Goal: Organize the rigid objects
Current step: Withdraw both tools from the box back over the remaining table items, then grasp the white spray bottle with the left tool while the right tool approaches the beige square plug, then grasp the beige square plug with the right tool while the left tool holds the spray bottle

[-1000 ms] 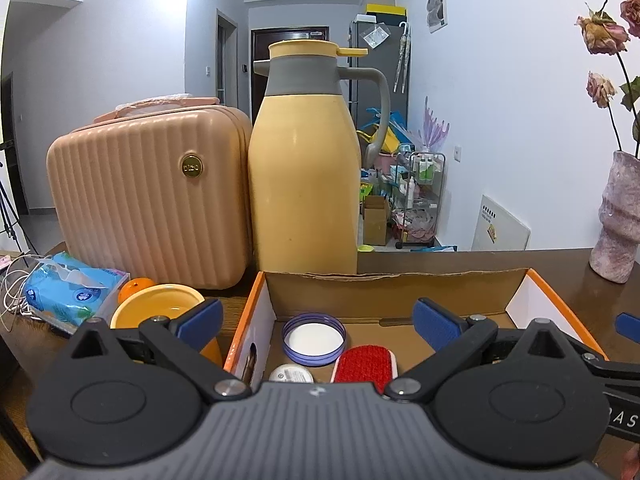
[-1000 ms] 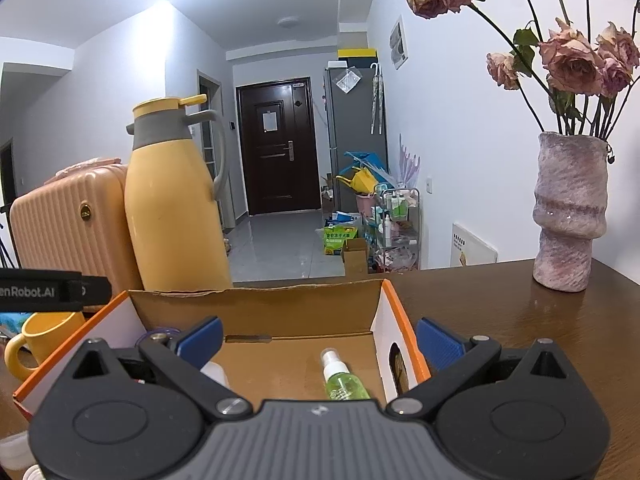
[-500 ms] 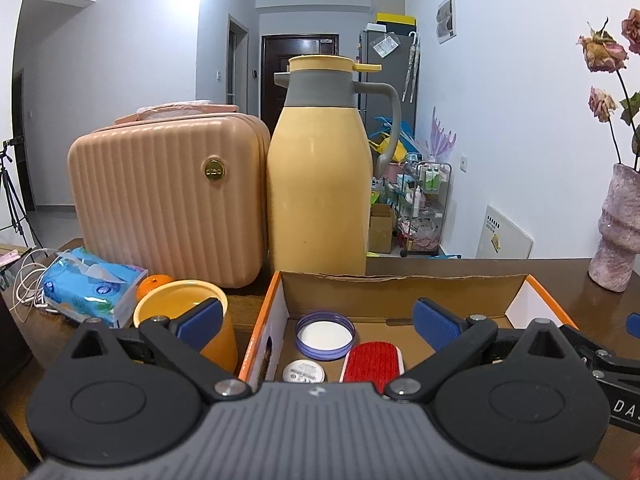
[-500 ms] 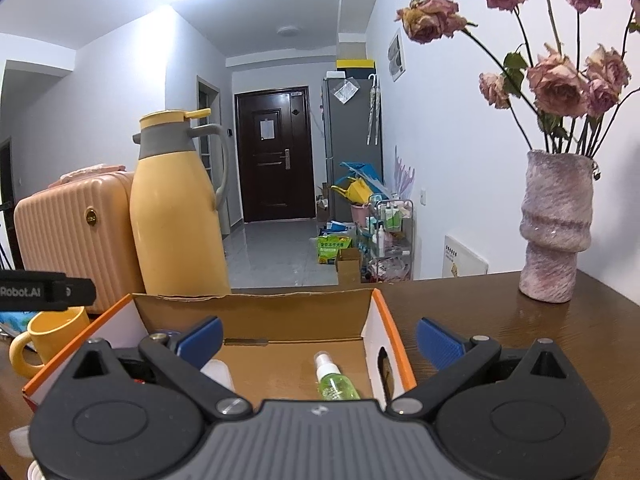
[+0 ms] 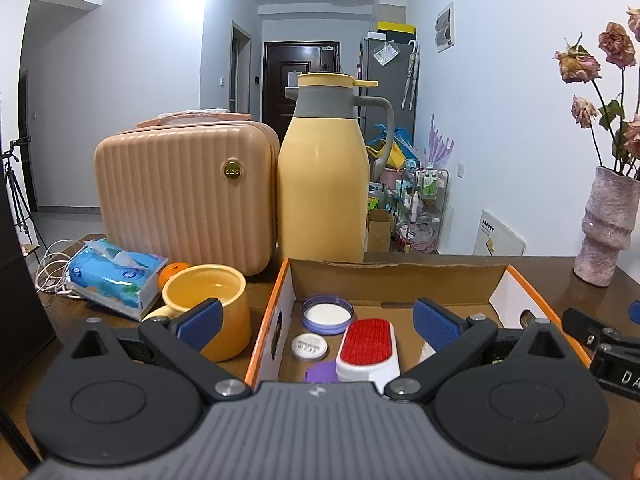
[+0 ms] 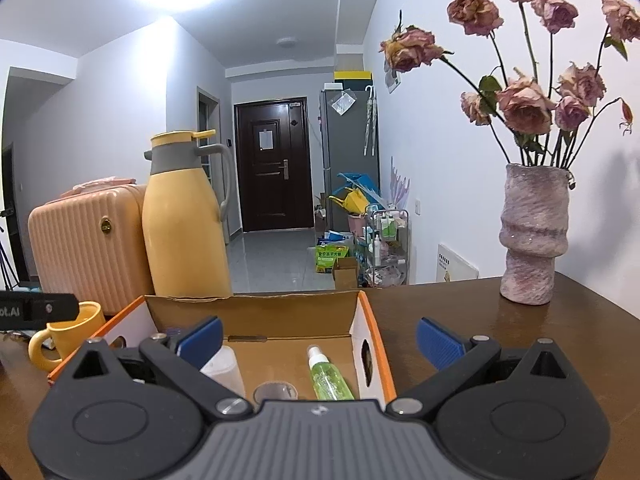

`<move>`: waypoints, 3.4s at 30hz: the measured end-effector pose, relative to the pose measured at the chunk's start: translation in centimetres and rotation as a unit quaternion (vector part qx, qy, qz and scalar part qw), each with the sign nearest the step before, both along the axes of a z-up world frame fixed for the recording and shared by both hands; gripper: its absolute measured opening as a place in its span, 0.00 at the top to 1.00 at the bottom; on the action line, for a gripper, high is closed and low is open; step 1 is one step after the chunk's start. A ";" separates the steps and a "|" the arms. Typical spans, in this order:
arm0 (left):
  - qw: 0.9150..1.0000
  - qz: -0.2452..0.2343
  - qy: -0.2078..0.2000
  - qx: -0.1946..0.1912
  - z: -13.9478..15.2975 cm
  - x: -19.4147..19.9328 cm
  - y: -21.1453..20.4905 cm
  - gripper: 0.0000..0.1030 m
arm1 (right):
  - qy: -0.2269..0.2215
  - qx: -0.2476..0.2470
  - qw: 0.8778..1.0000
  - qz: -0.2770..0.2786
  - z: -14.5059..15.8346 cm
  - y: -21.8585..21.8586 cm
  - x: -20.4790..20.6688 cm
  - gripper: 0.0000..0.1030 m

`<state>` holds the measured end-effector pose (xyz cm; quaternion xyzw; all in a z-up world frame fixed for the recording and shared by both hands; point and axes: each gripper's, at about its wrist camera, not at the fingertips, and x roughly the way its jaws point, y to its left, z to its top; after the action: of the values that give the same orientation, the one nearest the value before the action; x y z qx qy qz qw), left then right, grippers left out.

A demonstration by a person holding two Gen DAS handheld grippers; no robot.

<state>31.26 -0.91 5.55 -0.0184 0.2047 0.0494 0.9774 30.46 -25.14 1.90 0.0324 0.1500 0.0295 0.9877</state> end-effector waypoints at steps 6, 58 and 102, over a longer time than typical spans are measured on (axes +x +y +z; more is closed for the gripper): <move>1.000 -0.001 0.003 0.002 -0.2 -1.8 -0.3 0.00 | -0.007 -0.005 1.000 0.000 0.4 -0.7 -2.2 0.00; 0.986 -0.040 0.160 0.020 -8.0 -6.5 -2.1 0.00 | 0.064 -0.025 0.997 0.023 -4.3 -1.1 -8.5 0.00; 0.990 -0.072 0.119 -0.010 -7.2 -6.5 0.3 0.72 | 0.121 -0.026 0.992 0.007 -7.4 1.3 -2.8 0.00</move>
<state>24.79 -0.64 -1.65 -0.0070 0.3211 -0.0217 0.9468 27.63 -23.86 -5.54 0.0090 0.2694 0.0285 0.9626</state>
